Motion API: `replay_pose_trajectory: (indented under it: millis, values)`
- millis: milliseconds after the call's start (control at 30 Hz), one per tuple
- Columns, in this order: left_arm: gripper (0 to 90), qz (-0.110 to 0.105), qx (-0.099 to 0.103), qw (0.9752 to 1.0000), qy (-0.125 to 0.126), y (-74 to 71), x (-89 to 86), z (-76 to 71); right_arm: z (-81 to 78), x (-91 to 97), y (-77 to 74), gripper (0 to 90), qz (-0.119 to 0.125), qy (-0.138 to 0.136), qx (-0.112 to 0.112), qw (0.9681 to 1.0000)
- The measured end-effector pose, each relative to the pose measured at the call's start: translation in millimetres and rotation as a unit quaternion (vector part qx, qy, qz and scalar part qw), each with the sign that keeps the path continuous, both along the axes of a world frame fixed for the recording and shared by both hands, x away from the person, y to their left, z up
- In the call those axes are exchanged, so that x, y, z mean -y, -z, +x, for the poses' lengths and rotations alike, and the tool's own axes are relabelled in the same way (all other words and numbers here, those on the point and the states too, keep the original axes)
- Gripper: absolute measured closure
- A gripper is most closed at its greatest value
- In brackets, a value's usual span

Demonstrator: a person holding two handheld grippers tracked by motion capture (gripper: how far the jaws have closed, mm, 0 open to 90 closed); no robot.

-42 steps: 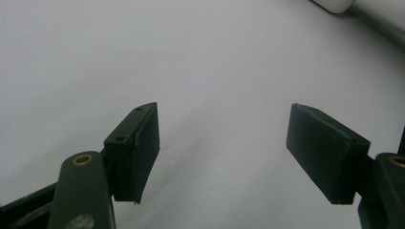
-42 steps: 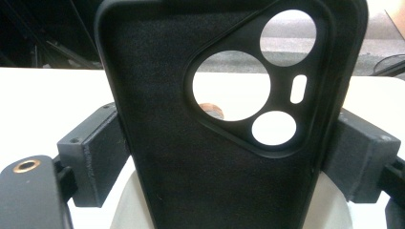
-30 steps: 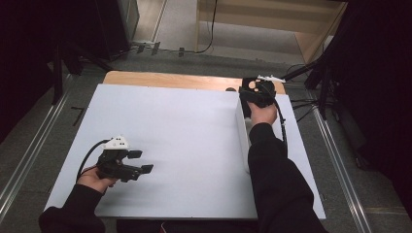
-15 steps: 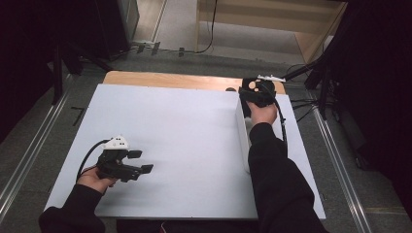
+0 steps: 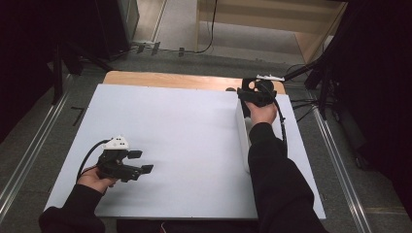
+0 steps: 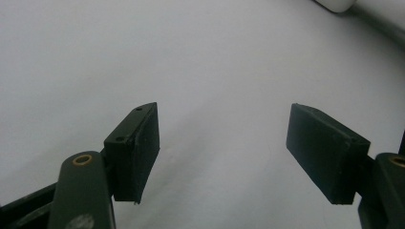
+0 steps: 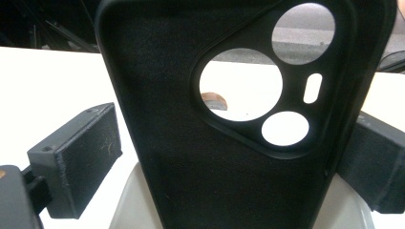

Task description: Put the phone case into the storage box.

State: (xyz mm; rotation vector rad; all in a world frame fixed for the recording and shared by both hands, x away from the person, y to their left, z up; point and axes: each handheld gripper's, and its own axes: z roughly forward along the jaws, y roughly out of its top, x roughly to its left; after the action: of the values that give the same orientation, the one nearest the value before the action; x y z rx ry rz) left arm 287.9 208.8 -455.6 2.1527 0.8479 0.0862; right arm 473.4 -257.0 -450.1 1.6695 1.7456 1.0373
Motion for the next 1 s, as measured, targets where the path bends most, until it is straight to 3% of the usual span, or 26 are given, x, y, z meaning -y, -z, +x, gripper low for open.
replay_pose_trajectory:
  millis: [333,1000]
  values:
    - [26.9,0.000,0.000,1.0000,-0.001,0.1,0.2,0.0,-0.5,1.0,-1.5,0.0,0.010,-0.002,-0.001,0.9999]
    - [26.9,-0.001,-0.001,1.0000,0.000,0.2,0.2,0.0,-0.6,3.5,-19.7,0.0,0.001,-0.005,0.018,0.9998]
